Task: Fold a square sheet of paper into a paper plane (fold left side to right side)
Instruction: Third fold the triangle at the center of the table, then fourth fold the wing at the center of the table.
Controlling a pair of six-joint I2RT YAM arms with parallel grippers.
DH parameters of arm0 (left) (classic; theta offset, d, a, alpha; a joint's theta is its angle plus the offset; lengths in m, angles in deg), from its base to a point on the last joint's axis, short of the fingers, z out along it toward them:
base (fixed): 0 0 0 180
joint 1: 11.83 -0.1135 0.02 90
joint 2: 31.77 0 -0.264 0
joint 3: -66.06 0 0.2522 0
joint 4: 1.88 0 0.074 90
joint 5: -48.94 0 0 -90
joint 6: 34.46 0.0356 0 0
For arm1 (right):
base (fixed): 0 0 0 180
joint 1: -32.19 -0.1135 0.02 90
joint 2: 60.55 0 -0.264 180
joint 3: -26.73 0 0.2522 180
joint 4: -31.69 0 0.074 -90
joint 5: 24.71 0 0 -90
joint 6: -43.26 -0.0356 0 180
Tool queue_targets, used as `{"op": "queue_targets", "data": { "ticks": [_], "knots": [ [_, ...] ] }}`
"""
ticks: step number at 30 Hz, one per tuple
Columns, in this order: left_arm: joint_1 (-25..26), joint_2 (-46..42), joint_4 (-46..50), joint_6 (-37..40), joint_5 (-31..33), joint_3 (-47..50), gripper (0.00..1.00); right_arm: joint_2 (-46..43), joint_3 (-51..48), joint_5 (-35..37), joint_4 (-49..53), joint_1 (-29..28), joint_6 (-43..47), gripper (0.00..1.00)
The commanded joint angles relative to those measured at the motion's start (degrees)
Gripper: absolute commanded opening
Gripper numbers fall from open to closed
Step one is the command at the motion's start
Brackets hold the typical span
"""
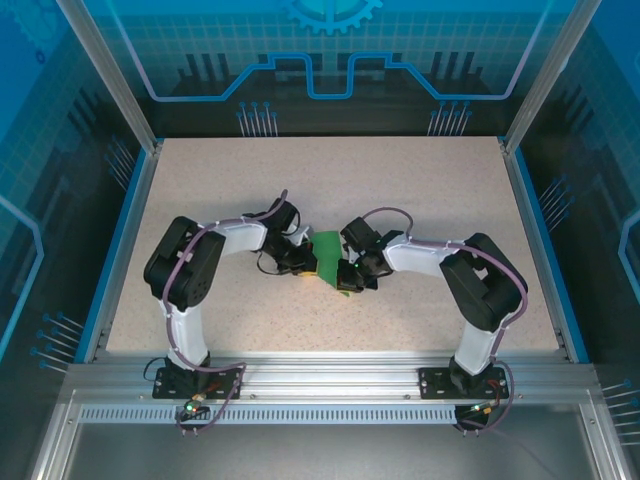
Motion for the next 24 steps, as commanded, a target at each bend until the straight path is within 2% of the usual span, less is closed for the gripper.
{"op": "queue_targets", "data": {
  "ticks": [1,9,11,18,24],
  "knots": [
    [-4.63,1.7,2.99,2.2,10.0,1.02,0.0,0.74,-3.1,2.26,8.51,0.58,0.81,0.0],
    [-6.47,-0.49,3.99,2.35,8.77,0.27,0.0,-2.32,-3.26,-0.42,2.31,0.49,2.59,0.0],
    [-6.72,-2.49,3.95,2.14,8.44,0.85,0.03,-4.03,-2.52,-0.13,1.23,0.4,3.64,0.03],
    [-8.57,-9.64,5.09,1.52,7.55,3.21,0.19,-9.93,0.94,5.26,3.03,0.63,10.42,0.21],
    [-8.56,-13.57,2.83,-1.53,4.53,5.77,0.36,-8.21,2.62,1.95,-3.5,0.93,15.14,0.43]
  ]
}}
